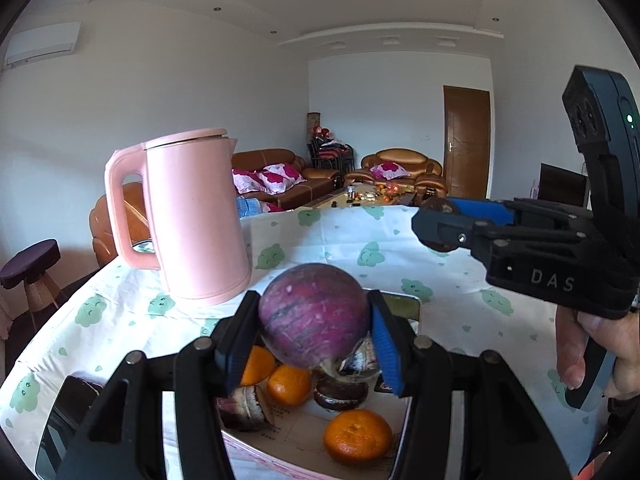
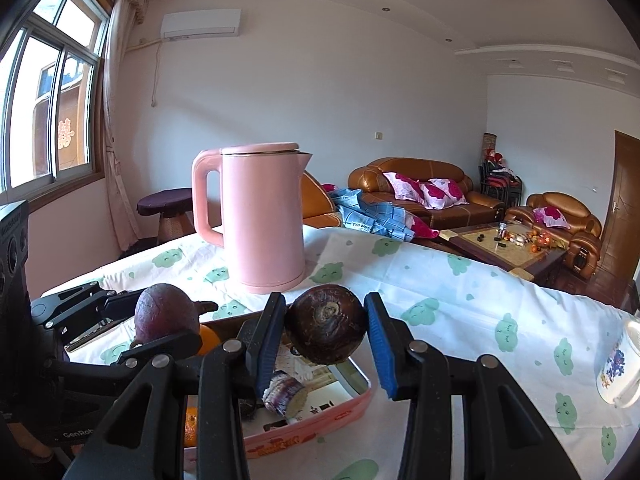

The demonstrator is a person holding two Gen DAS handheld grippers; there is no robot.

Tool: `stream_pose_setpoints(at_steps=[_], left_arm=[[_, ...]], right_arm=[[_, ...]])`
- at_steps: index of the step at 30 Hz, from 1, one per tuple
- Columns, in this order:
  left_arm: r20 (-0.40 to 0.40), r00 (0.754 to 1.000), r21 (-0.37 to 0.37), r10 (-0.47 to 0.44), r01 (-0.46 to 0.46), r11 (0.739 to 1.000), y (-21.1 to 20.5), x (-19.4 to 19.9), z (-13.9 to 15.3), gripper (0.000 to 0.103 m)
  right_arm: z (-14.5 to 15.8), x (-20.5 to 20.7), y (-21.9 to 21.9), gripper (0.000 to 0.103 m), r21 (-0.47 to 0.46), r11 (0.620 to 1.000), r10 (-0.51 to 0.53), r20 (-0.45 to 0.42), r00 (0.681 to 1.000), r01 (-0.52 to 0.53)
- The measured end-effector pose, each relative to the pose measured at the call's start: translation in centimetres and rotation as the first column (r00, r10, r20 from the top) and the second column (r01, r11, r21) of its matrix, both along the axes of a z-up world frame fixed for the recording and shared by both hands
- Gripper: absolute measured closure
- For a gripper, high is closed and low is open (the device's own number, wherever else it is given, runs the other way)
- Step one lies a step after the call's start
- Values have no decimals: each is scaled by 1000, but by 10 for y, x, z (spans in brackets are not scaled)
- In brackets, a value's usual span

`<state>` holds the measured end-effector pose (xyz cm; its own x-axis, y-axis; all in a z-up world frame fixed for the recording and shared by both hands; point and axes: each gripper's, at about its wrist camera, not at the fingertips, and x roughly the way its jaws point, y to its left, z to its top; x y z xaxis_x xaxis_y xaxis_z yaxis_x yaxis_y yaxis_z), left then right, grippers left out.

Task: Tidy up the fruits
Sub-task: 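Carry the dark fruit to the tin with the right gripper while the left carries the purple fruit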

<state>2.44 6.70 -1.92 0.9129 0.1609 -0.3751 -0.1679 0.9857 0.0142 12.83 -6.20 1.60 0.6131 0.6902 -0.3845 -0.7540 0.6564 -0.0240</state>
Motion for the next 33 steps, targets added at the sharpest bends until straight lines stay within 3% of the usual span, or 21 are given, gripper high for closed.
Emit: stream_pose_setpoints(at_steps=[15,33], left_arm=[[-45,998,-22,49,-50,999,31,-2,-14,48],[-108,994,-46,21,-26,999,37,8,-30,48]], right_arm=[[-22,-1,36,60,-46,998,45,-50,998,-47],[-52,-4,59,60,-115,989,73,-127,989,-88]])
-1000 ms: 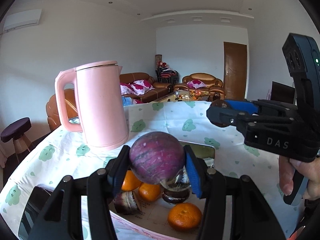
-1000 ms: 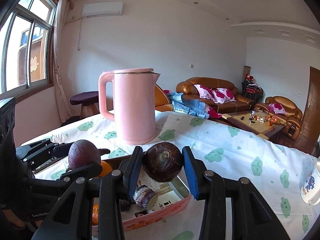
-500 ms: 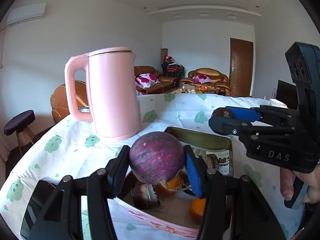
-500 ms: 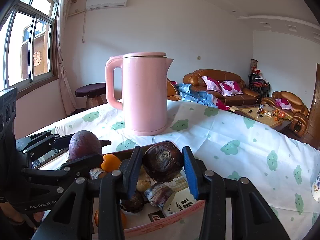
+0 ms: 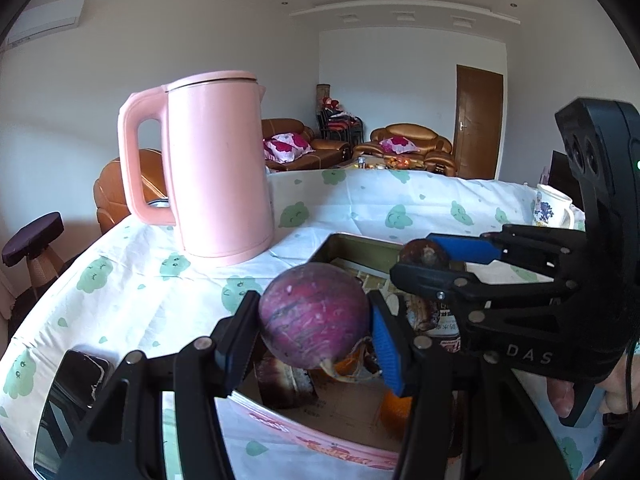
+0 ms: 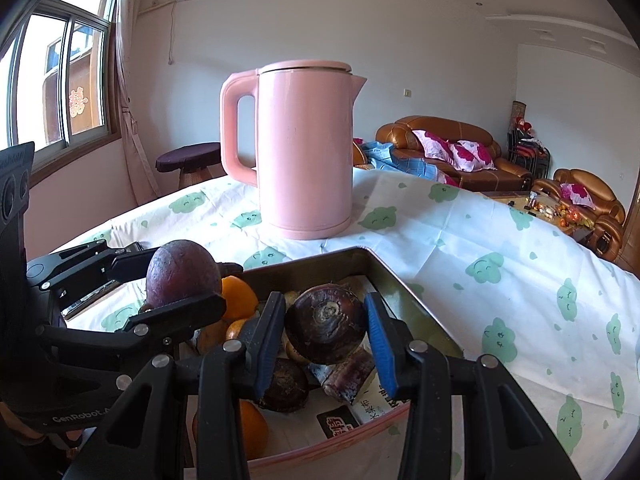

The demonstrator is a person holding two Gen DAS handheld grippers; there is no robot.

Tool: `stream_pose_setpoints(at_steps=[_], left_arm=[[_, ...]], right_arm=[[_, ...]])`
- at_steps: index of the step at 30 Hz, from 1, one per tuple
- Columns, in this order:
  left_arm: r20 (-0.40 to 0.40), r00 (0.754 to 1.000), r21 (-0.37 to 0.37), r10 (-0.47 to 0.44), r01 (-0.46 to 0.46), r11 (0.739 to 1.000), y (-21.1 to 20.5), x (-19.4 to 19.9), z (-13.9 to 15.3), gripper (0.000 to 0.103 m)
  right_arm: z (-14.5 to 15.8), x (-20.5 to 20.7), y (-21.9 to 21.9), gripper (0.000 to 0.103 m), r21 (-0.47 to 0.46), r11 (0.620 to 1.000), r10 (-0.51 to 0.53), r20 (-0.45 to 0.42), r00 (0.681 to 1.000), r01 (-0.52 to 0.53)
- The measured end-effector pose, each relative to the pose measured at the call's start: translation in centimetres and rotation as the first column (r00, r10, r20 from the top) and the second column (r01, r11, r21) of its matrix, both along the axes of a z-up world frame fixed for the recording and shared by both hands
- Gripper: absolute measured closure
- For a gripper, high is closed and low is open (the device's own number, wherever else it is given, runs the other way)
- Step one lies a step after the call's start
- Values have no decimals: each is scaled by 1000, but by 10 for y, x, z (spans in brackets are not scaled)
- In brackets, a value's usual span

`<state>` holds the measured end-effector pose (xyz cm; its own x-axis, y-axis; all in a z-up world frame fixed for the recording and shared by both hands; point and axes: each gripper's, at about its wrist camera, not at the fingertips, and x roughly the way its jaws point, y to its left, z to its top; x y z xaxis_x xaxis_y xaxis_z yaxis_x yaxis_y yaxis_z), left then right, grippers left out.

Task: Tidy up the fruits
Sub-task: 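Carry the dark fruit to the tin with the right gripper while the left carries the purple fruit, then open the right gripper to drop the dark fruit into the tin while the left gripper releases the purple fruit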

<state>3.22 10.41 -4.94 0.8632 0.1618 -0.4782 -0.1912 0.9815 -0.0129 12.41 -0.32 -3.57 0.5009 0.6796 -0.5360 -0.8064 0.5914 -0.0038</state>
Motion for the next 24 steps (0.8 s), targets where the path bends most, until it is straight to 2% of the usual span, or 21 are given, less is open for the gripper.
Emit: stream_pose_setpoints(at_steps=[19,24], left_arm=[[-35,999,9,-7,7,1000,0,1,-4,46],[-5,1000,26,3,-2,1000,-2,-4,3,29]], right_arm=[[-24,5,7,58,-65,996,47,-111,993,-55],[-22,7,0,43,-60,998,19,-109,994,-25]])
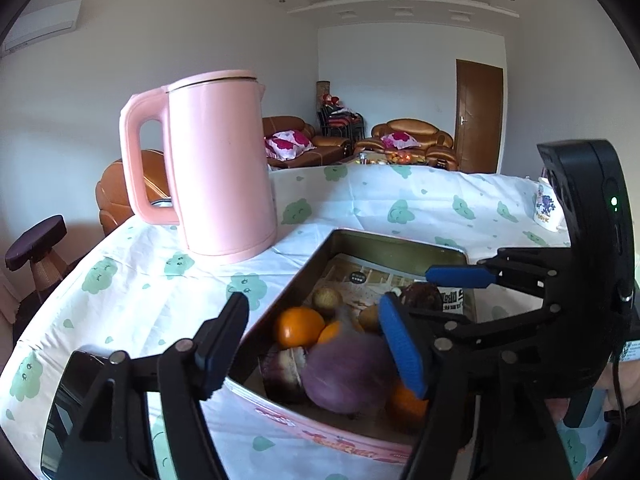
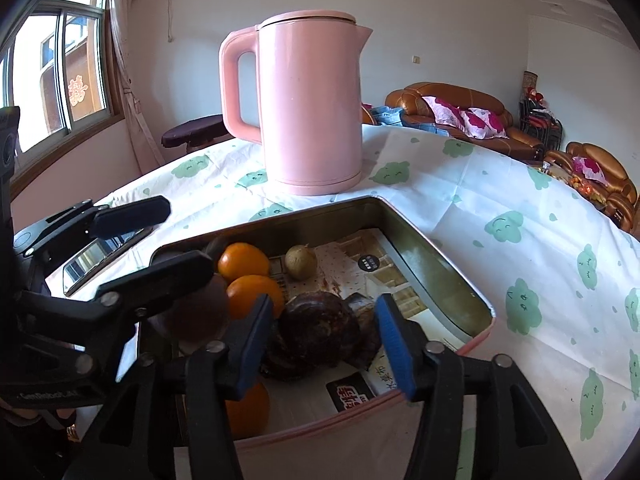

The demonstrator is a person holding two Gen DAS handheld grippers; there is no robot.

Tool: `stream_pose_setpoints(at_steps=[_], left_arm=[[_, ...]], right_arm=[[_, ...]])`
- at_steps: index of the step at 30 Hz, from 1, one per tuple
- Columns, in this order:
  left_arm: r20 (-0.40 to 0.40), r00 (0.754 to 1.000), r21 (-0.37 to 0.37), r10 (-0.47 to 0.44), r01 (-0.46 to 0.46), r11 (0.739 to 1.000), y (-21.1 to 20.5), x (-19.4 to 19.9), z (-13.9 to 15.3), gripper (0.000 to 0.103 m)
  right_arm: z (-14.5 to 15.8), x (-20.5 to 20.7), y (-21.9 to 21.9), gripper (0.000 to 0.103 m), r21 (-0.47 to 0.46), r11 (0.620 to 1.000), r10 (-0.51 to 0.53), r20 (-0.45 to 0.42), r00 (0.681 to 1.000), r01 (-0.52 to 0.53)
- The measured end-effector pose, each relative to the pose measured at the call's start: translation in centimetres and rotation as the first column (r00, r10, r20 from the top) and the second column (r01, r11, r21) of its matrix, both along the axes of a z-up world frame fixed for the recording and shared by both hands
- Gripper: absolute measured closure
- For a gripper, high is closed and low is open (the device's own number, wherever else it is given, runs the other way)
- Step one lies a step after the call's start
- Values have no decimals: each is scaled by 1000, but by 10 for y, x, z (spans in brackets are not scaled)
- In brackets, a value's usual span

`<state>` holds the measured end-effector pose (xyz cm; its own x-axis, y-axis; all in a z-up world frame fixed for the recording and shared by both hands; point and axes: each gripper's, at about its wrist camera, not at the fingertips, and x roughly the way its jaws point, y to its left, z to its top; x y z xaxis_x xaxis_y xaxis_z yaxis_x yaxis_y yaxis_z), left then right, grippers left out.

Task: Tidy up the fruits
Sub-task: 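Open the right gripper to drop the dark fruit into the tin while the left gripper releases the purple fruit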

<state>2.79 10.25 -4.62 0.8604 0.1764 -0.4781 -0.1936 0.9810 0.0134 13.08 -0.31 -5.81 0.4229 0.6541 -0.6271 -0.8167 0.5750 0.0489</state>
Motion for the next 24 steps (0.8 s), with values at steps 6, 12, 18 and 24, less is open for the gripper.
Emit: stream_pose_setpoints(at_steps=[6,12,18,24], left_arm=[[36,999,-2,-13,13,1000,-3,-6,8,25],[94,996,-17,-5,7,1000,-4,-16,19,16],[126,992,-20,11,-9,1000,-5,-21,26,8],[120,993,-10,6,-5,1000,-11,-19,24,4]], right_arm=[[6,-5,-10,39,15,1000,-16,23,1000,15],[13,-6,-31,38,20,996,-90,64,994,89],[25,0,-66,29,70,976,-213,86,973,207],[35,-5,-83,29,94,967,-248,117,962,238]])
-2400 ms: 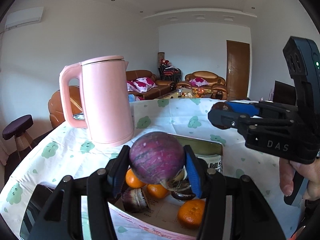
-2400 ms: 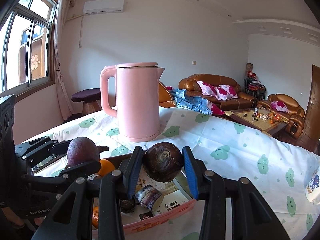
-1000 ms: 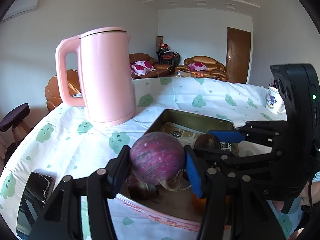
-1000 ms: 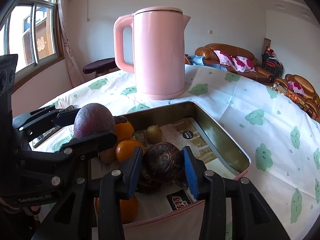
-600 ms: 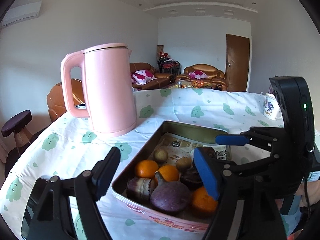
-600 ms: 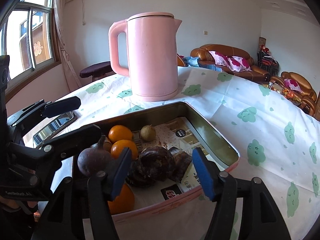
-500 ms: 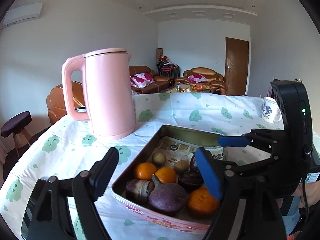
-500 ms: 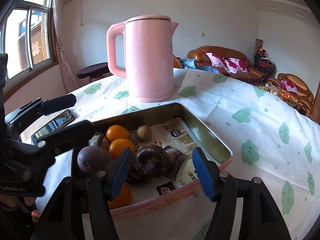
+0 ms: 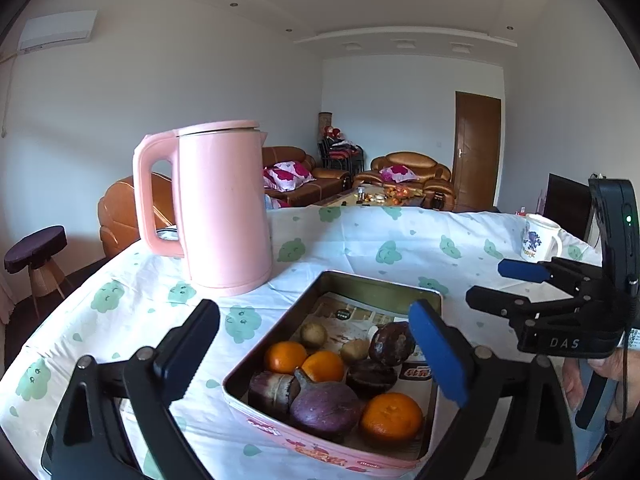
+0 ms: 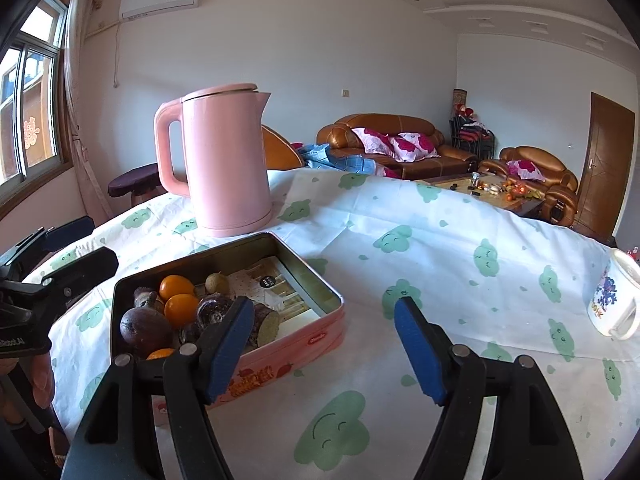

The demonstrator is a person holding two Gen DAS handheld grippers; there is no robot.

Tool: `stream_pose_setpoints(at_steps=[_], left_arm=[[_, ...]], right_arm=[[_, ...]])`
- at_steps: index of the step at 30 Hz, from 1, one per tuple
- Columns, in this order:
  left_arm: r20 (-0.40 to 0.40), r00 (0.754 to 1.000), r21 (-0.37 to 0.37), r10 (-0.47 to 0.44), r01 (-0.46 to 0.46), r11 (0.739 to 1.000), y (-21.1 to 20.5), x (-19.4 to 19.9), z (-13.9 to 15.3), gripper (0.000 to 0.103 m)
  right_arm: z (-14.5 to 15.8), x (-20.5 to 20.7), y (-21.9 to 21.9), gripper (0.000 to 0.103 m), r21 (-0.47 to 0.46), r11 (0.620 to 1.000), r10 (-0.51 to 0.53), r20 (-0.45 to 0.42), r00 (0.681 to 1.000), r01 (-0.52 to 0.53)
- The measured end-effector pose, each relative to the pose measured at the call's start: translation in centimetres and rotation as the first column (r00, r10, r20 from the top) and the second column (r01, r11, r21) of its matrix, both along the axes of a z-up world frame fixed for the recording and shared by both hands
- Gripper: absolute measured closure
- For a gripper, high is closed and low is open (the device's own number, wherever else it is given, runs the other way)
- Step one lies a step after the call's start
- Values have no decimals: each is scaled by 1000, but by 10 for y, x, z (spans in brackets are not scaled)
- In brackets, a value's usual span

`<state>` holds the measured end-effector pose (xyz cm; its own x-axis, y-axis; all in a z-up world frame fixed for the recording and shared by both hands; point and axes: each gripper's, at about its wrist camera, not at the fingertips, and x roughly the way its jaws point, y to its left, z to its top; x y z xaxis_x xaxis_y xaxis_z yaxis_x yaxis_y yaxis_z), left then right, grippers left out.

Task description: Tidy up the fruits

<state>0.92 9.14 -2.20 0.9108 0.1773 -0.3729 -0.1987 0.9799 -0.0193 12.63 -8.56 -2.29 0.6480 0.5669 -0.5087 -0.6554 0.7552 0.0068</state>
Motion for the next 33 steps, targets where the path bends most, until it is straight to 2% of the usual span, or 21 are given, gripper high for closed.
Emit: stream_pose_setpoints(at_steps=[9,26,33], left_arm=[[-4,1000,12,-6,6,1000,-6,1,1,1],[-8,1000,26,-12,12,1000,-13,1,1,0],[-23,1000,54,-14,15,998,-21,5,-1,0]], right_arm=[[6,-14,-14,24,-3,999,-35,51,998,35],[8,-21,-30,24,25,998,-56,66,996,55],[8,-20,-34,24,24,998,-65,71,995,64]])
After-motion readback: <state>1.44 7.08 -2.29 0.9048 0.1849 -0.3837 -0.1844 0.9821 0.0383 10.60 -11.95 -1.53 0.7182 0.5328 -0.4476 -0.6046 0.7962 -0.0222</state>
